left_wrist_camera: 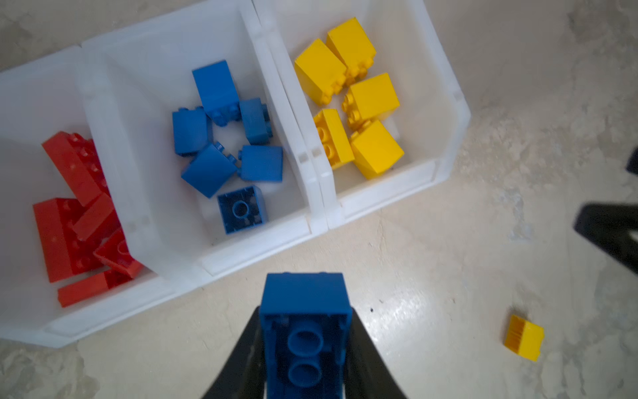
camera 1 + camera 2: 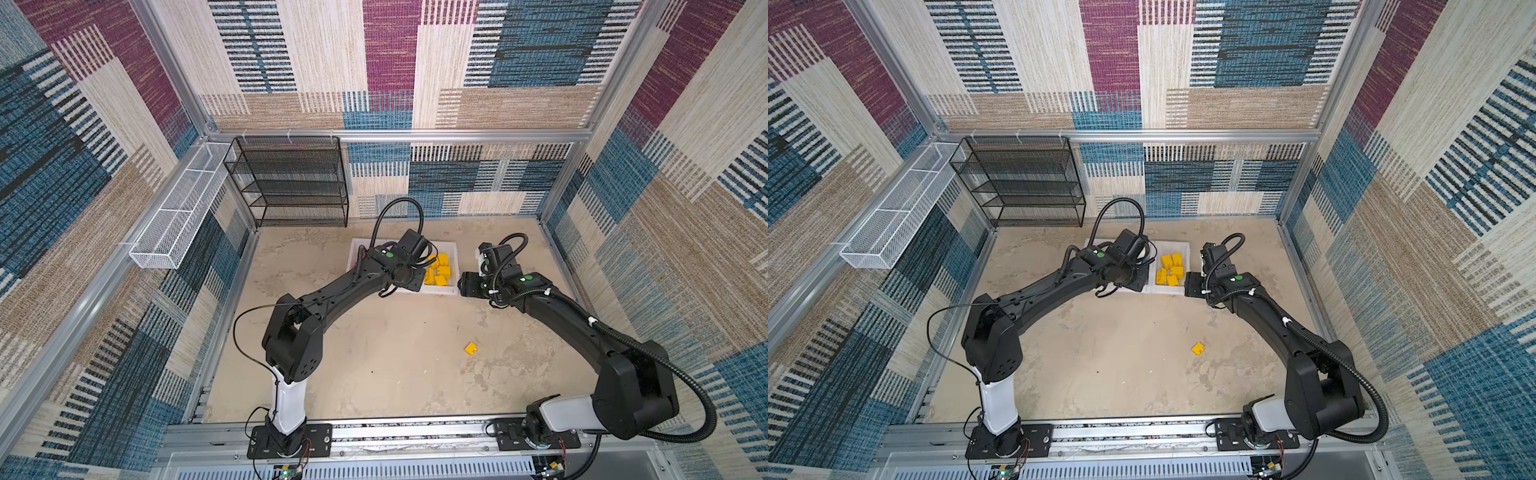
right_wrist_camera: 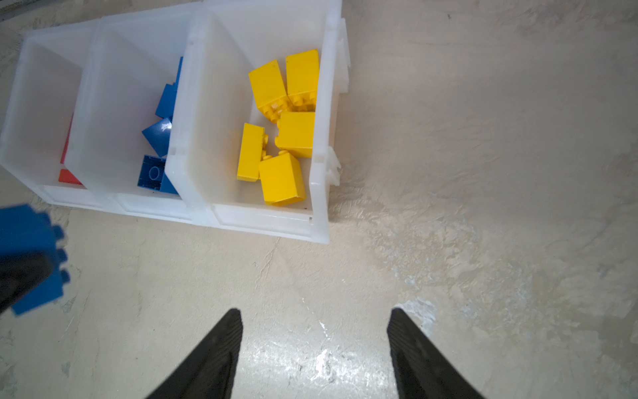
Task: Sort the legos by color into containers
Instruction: 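Carry the blue brick with the left gripper into the middle bin and release, then lower the right gripper onto the last yellow brick and close it while the left withdraws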
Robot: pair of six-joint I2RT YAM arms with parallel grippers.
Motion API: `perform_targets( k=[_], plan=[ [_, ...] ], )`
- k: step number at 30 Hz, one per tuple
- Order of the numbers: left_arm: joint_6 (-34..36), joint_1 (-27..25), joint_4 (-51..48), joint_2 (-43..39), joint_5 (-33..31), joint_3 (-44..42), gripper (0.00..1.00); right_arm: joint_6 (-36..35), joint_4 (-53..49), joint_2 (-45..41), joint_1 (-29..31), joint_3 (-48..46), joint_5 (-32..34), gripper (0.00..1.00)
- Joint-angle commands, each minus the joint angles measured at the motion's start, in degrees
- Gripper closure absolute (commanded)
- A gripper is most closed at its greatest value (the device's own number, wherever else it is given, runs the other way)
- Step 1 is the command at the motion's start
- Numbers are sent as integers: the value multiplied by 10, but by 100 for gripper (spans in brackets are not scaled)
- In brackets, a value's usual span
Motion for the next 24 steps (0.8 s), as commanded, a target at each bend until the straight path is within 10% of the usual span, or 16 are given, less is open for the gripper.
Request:
perform_targets(
  k=[1,13,24],
  plan=[
    [36,21,-24,42,-13,54,67,6,6,-6,-1,-8,-6,30],
    [41,80,-65,158,-2,205,45,12,-11,-27,-1,-26,-7,31],
    [7,82,-56,72,29,138,43,22,-31,-31,0,-51,0,32]
  ],
)
